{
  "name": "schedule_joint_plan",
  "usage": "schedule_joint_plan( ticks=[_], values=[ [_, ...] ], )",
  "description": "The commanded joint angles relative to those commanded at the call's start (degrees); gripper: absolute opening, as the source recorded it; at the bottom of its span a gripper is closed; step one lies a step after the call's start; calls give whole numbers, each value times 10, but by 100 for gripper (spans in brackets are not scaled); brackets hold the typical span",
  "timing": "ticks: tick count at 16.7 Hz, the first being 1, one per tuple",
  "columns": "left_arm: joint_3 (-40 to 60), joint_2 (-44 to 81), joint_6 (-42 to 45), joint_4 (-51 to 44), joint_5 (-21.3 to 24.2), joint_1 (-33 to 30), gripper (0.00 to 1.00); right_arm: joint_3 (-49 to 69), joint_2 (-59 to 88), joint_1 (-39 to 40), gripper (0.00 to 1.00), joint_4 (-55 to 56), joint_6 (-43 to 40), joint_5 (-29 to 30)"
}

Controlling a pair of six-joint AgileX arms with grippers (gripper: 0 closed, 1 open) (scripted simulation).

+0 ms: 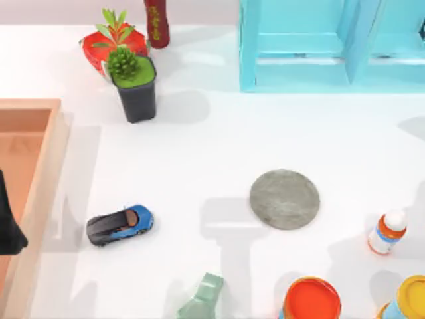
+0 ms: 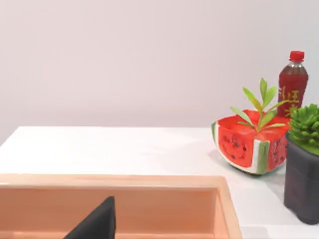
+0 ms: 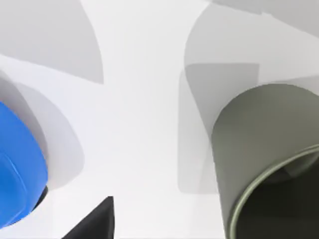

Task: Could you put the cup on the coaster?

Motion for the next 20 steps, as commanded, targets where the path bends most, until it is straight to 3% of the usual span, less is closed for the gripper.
schedule_joint_plan(
  ticks=[8, 20],
  values=[
    [0, 0, 0, 0, 0, 0, 100, -46, 7, -8, 100, 52, -7, 1],
    [0, 0, 0, 0, 0, 0, 100, -46, 7, -8, 10, 52, -7, 1]
  ],
)
